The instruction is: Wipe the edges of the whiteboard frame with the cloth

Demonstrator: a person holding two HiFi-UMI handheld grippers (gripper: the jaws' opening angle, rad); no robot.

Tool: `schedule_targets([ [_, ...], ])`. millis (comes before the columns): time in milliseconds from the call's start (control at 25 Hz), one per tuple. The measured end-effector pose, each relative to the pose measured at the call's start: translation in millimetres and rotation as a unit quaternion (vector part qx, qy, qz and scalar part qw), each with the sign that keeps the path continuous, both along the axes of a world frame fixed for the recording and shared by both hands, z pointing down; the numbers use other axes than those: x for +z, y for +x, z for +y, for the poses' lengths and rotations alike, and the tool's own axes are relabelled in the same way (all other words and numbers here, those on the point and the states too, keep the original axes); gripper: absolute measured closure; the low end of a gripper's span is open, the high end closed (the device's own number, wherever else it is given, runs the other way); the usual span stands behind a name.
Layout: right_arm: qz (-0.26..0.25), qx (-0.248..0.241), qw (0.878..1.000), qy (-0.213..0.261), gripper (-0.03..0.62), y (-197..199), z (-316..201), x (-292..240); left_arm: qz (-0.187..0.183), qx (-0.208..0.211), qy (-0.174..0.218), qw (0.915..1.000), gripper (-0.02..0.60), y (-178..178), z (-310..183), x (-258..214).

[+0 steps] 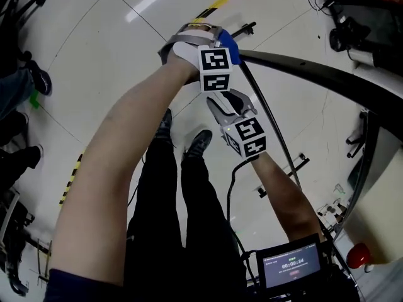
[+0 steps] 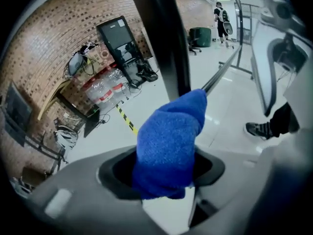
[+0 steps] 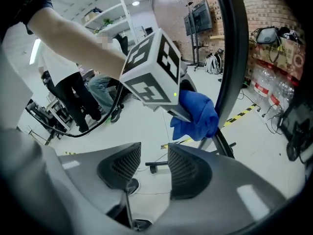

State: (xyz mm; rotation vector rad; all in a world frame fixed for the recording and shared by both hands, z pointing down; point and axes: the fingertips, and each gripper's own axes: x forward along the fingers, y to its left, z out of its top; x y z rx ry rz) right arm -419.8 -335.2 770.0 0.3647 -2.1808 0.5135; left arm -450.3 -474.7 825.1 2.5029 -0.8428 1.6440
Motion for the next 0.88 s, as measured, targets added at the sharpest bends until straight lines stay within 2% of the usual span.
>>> schedule_targets([
  [160,-0.009,0.038,0.999,-0.013,0.433,0.0,-4.3,-2.3,0.047,0.005,-0.005,0.9989,0.333,28.7,-4.7,-8.2],
  [320,-0.024,0.057,0.998,-0.021,0.439,-4.8,-6.5,-6.3,0.085,0.002,0.001,0.9964,0.334,32.1,-1.8,-13.8],
  [560,-0.028,0.06,0.998,-0.024,0.441,-8.8,1.6,-6.2,0.055,0.011,0.044,0.9974,0.334,31.5,-7.1,-22.4],
  [880,-0.027,0.046,0.998,-0.019,0.444,0.0,11.9,-11.4,0.047,0.028,0.082,0.9951,0.334,36.3,-7.0,-46.9],
])
